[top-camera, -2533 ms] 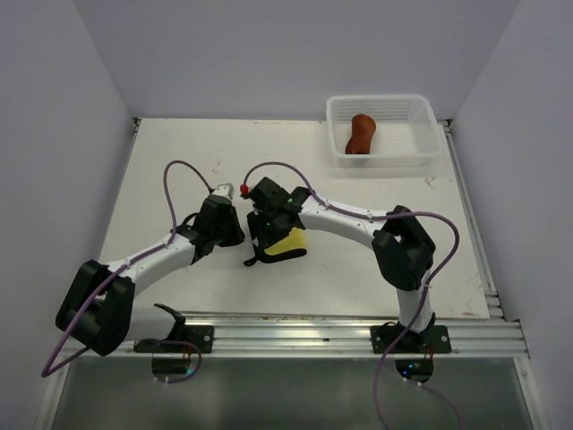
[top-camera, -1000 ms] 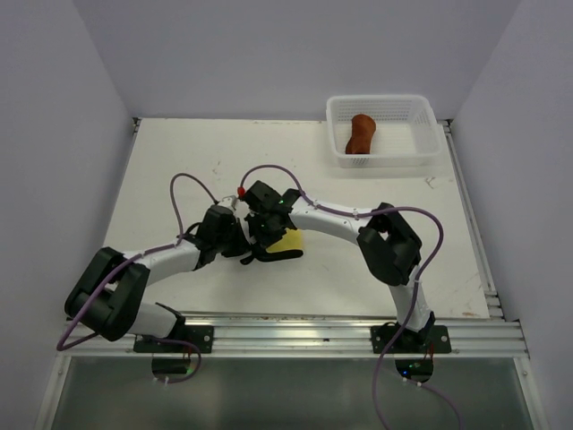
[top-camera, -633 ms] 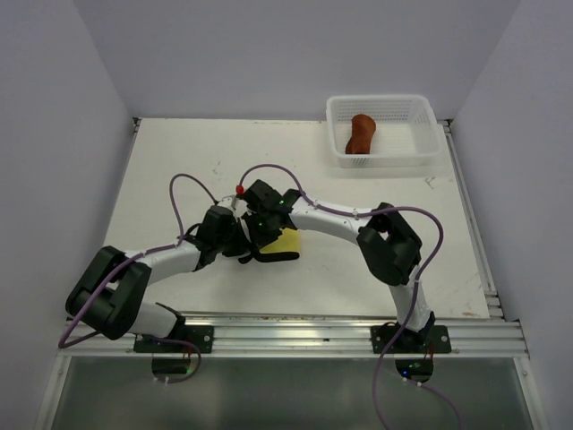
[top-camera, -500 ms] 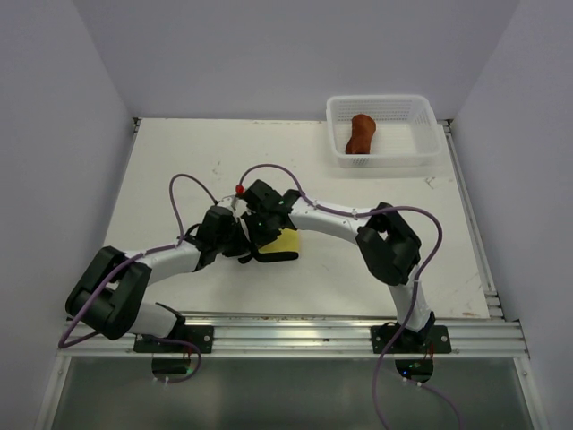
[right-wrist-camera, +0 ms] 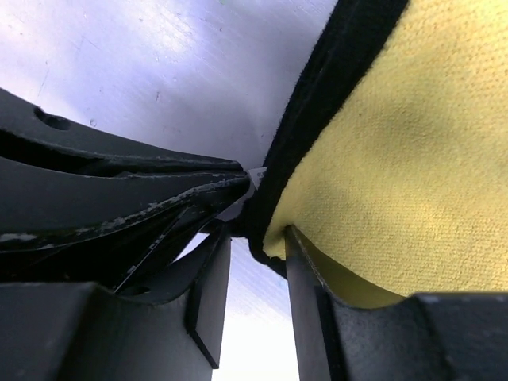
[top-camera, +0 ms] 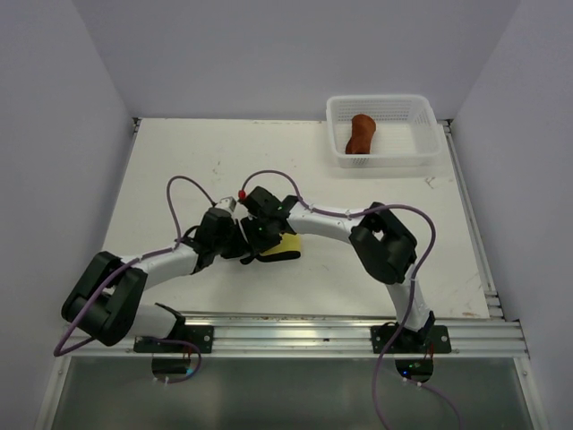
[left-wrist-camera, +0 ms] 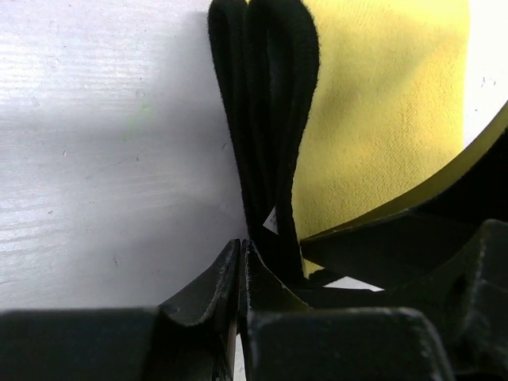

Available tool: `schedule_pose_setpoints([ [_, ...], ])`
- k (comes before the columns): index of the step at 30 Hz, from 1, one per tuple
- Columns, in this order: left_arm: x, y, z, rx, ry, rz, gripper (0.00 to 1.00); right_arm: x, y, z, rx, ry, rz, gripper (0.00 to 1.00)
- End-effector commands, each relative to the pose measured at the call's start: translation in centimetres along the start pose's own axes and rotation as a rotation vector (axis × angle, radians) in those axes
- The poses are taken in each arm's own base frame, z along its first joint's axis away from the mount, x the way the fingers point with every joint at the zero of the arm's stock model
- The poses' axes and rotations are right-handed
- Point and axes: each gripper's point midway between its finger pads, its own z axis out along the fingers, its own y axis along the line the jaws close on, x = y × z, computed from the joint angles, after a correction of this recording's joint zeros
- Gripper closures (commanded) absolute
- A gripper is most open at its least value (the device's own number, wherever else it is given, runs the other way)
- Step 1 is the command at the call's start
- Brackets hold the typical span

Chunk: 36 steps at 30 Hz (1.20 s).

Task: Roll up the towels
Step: Fold the towel

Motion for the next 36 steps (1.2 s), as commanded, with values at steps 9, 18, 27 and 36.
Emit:
schedule_pose_setpoints([
  [9, -3.6, -1.2, -2.9, -0.024, -0.087, 0.034, 0.94, -4.2, -0.3, -7.4, 0.021, -0.213, 0.022, 0.51],
  [18, -8.5, -5.5, -5.0, 0.078, -0.164, 0.105, 1.00, -6.2, -5.1, -10.2, 0.056, -0.274, 0.104, 0.64],
  [27, -11.9, -10.3, -3.8, 0.227, -0.179, 0.206, 1.00, -8.7, -8.5, -10.5, 0.084, -0.292, 0.147, 0.82],
  [36, -9.8, -9.6, -0.7, 0.237, -0.081, 0.209, 1.00, -8.6, -8.8, -7.2, 0.071, -0.230, 0.157, 0.82],
])
